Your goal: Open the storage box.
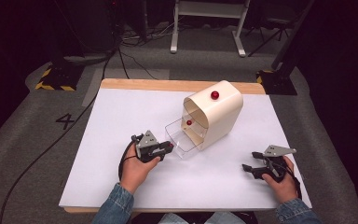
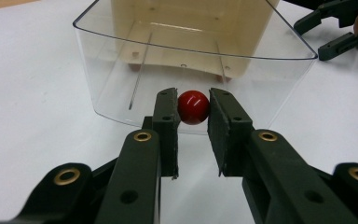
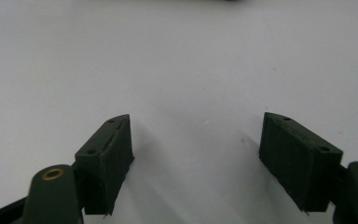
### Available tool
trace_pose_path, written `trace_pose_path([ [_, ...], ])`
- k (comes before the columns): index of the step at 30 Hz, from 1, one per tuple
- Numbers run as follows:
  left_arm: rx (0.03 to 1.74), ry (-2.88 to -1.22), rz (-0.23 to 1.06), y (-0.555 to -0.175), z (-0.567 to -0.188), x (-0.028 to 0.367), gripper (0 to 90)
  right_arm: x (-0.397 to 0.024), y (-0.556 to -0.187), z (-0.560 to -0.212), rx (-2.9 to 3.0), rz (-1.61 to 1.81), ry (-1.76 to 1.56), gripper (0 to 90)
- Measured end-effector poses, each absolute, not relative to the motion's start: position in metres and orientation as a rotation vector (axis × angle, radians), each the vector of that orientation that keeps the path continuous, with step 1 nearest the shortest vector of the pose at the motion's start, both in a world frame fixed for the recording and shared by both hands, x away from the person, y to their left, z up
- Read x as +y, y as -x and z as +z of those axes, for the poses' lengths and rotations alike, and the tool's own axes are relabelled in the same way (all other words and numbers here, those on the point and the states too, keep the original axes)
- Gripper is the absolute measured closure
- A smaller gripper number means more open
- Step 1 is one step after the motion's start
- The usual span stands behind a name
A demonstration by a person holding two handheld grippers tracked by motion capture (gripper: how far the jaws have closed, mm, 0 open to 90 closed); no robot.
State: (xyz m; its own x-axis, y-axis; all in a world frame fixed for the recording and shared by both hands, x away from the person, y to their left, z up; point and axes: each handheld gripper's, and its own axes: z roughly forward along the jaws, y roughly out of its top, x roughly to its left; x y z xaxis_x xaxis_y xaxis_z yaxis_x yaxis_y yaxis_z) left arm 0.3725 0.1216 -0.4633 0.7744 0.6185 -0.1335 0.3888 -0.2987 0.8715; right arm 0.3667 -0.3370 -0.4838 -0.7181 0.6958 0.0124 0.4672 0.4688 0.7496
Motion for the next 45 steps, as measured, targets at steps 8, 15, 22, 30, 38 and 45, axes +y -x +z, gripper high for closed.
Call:
trace_pose_path([
  [8,0.769,-1.941,0.272,-0.368,-0.465,0.128,73.4,-0.339,-0.368,-0.484,2.432,1.127,-1.009,25.6],
  [15,0.794,-1.929,0.207,-0.370,-0.467,0.132,72.3,-0.339,-0.368,-0.484,2.433,1.129,-1.009,25.6],
  [22,0.798,-1.919,0.185,-0.369,-0.459,0.140,53.0,-0.339,-0.368,-0.484,2.431,1.131,-1.009,25.5],
  [30,0.780,-1.906,0.231,-0.369,-0.441,0.144,48.6,-0.338,-0.367,-0.484,2.428,1.111,-0.993,25.5],
  [38,0.749,-1.878,0.257,-0.373,-0.421,0.145,47.2,-0.337,-0.366,-0.484,2.426,1.102,-0.988,25.5],
  [45,0.731,-1.874,0.275,-0.377,-0.402,0.138,45.9,-0.336,-0.366,-0.484,2.424,1.099,-0.984,25.4],
])
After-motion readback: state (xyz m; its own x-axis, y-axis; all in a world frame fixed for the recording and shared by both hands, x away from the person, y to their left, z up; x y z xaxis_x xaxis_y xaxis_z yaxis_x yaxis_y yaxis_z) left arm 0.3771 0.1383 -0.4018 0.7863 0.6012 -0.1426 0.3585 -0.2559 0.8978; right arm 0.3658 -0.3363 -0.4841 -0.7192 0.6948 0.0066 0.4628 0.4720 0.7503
